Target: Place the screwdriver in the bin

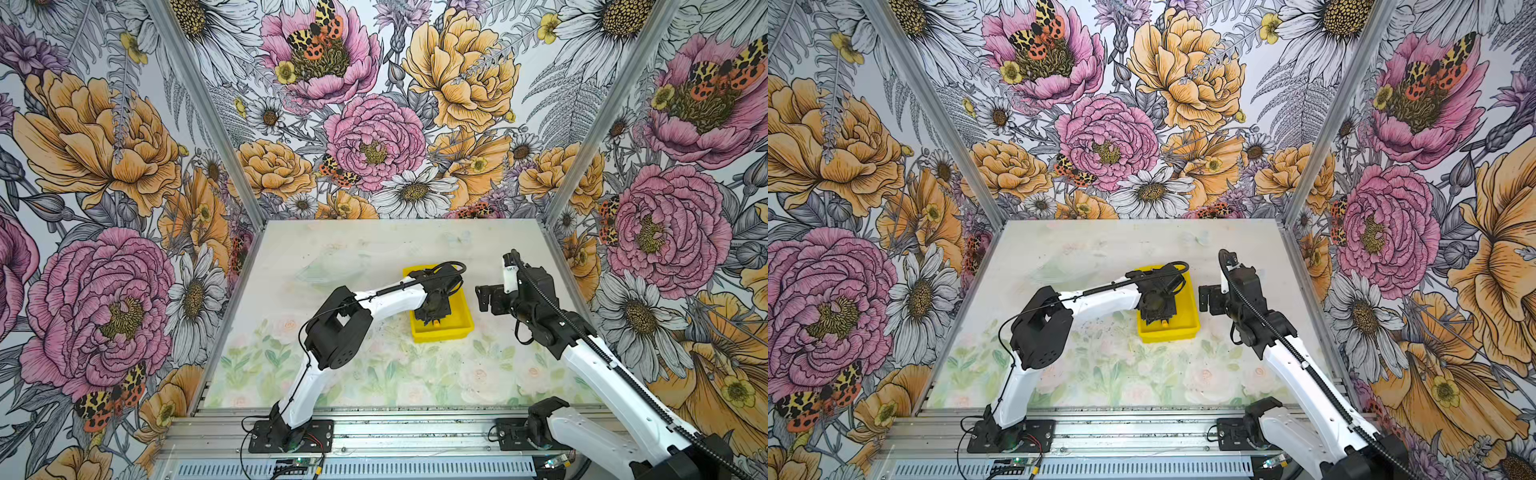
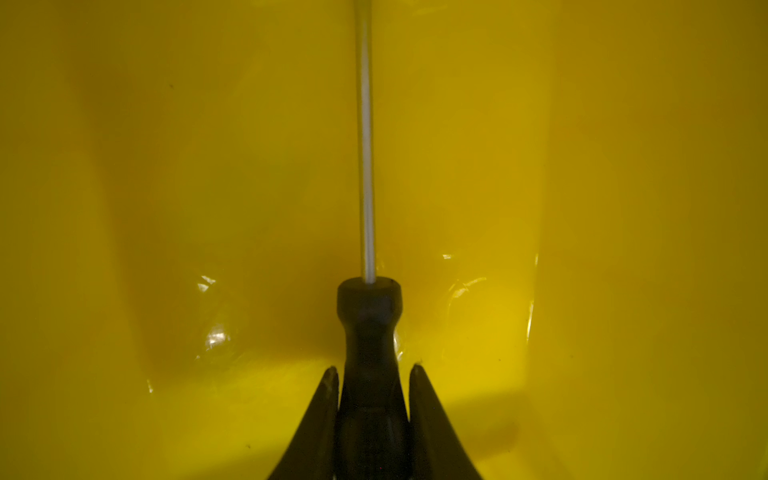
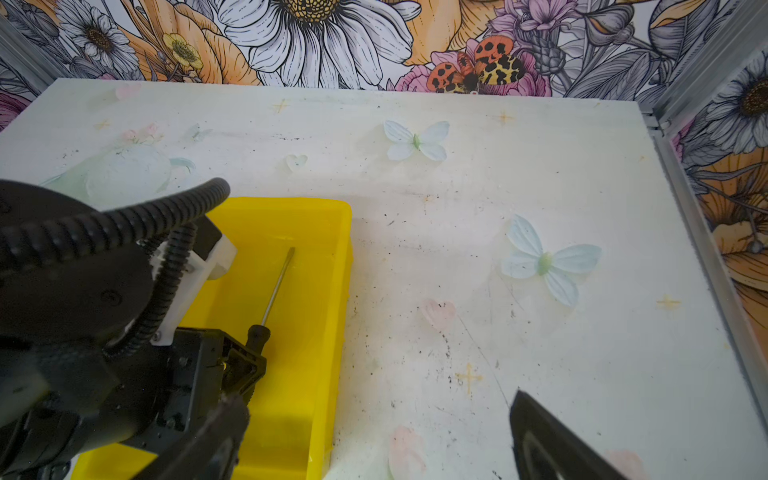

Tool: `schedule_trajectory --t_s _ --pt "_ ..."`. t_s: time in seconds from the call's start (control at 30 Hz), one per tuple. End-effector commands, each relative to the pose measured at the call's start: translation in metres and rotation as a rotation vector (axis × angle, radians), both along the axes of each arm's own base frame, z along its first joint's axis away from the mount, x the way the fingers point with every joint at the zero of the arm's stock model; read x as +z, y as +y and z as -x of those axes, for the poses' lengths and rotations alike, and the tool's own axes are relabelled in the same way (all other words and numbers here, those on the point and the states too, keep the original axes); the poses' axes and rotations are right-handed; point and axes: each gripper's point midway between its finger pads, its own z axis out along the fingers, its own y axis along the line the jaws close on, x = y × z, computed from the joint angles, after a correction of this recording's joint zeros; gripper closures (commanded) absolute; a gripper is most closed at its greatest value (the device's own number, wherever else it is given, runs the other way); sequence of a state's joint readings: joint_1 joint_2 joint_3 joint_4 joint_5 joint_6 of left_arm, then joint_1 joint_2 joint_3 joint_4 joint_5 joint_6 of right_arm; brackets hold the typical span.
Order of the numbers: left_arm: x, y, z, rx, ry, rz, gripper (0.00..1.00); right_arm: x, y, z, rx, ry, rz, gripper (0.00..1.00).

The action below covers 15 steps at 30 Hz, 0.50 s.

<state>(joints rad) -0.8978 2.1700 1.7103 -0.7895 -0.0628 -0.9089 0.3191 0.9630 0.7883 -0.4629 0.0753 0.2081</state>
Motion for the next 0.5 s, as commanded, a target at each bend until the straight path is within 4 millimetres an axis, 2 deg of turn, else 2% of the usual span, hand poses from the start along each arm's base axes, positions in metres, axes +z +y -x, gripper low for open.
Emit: schedule_trajectory --t_s 0.0,0.3,0.47 --pt "0.011 0.0 -0.015 0.006 -0.042 0.004 0.69 0.019 -0.006 -0.004 -0.009 -0.049 0.032 0.01" --pt "0.03 -0.003 -0.023 -0.045 -0.101 0.013 0.61 0.05 -0.019 0.001 -0.061 -0.13 0.014 0.01" --pt "0.056 0.0 -0.026 -0.053 -0.163 0.023 0.61 0.06 -0.031 0.002 -0.115 -0.164 0.011 0.0"
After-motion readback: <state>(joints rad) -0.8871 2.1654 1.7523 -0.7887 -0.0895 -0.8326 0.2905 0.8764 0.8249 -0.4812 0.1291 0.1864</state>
